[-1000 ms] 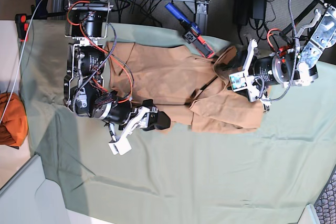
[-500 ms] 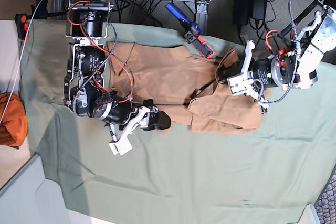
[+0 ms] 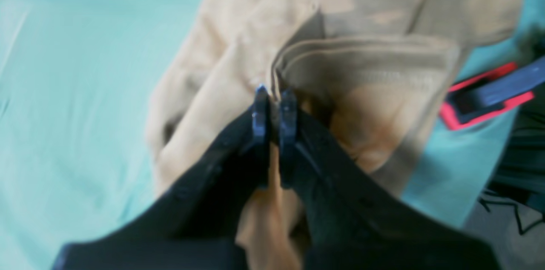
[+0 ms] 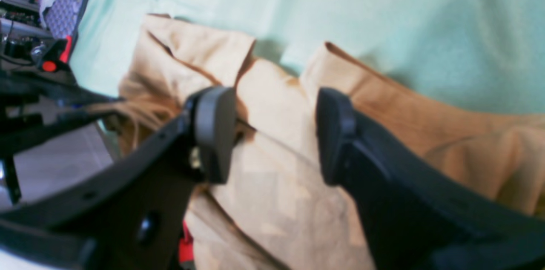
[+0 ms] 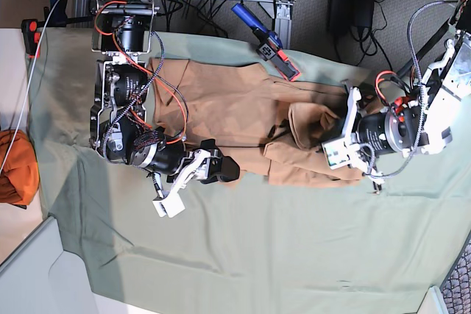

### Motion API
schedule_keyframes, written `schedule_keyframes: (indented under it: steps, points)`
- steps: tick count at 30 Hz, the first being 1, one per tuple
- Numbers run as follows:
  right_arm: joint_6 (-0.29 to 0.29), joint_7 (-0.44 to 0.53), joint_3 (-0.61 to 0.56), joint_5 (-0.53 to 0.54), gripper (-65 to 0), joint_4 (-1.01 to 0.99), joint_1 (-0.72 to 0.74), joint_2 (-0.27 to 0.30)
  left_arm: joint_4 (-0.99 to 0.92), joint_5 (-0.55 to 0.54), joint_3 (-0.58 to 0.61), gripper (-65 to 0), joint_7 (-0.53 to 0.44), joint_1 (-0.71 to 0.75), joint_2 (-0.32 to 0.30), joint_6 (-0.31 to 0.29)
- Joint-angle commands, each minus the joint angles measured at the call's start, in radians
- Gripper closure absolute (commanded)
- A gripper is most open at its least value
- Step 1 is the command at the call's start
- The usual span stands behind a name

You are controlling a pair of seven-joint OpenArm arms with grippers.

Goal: Fold the T-shirt properly
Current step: 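Carry the hem with the left gripper over the shirt toward the collar, then move the right gripper over the shirt beside the left gripper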

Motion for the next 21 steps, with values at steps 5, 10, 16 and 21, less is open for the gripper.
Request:
schedule_keyframes:
  steps: [5, 10, 16, 21]
  points:
    - [0.129, -0.021, 0.005, 0.119, -15.2, 0.015, 0.023, 0.005, 0.018, -0.009, -0.109, 0.0, -0.015, -0.019, -0.011, 0.064]
    - [0.129, -0.038, -0.012, 0.162, 0.0, 0.015, 0.023, 0.005, 0.018, -0.01, -0.121, 0.0, -0.014, -0.016, -0.011, 0.064]
    - [0.13, -0.087, -0.136, 0.251, 0.0, 0.024, 0.026, -0.006, 0.018, -0.009, -0.121, 0.0, -0.015, -0.016, -0.011, 0.064]
    - [0.13, -0.098, -0.235, 0.271, 0.0, 0.061, 0.03, -0.057, 0.018, -0.009, -0.121, 0.0, -0.015, -0.016, -0.01, 0.064]
